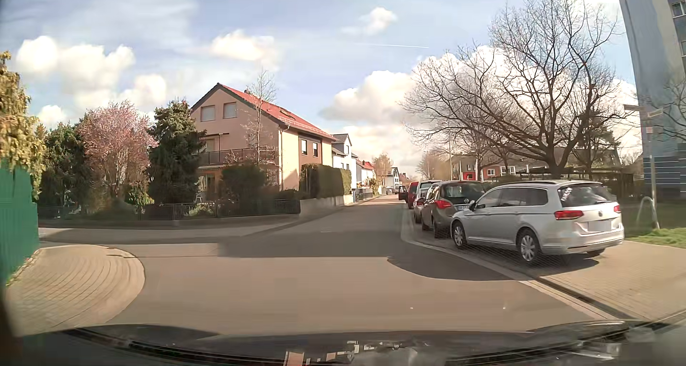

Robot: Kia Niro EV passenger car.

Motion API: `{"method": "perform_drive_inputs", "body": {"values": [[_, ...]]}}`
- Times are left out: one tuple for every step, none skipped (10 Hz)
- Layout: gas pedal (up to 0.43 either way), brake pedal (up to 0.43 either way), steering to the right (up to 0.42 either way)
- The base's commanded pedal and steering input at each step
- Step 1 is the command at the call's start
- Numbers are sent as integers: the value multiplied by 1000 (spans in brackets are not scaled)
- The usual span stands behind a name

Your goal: Follow the waypoints while adhering to traffic rules and regulations

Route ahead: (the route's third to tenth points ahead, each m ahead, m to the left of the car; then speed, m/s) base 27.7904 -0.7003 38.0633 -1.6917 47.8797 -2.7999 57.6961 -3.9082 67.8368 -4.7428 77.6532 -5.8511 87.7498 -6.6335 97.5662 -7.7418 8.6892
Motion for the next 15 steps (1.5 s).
{"method": "perform_drive_inputs", "body": {"values": [[79,0,-39],[79,0,-36],[79,0,-34],[79,0,-30],[79,0,-27],[79,0,-20],[79,0,-15],[87,0,-6],[87,0,4],[87,0,10],[87,0,21],[110,0,32],[110,0,39],[110,0,45],[110,0,51]]}}
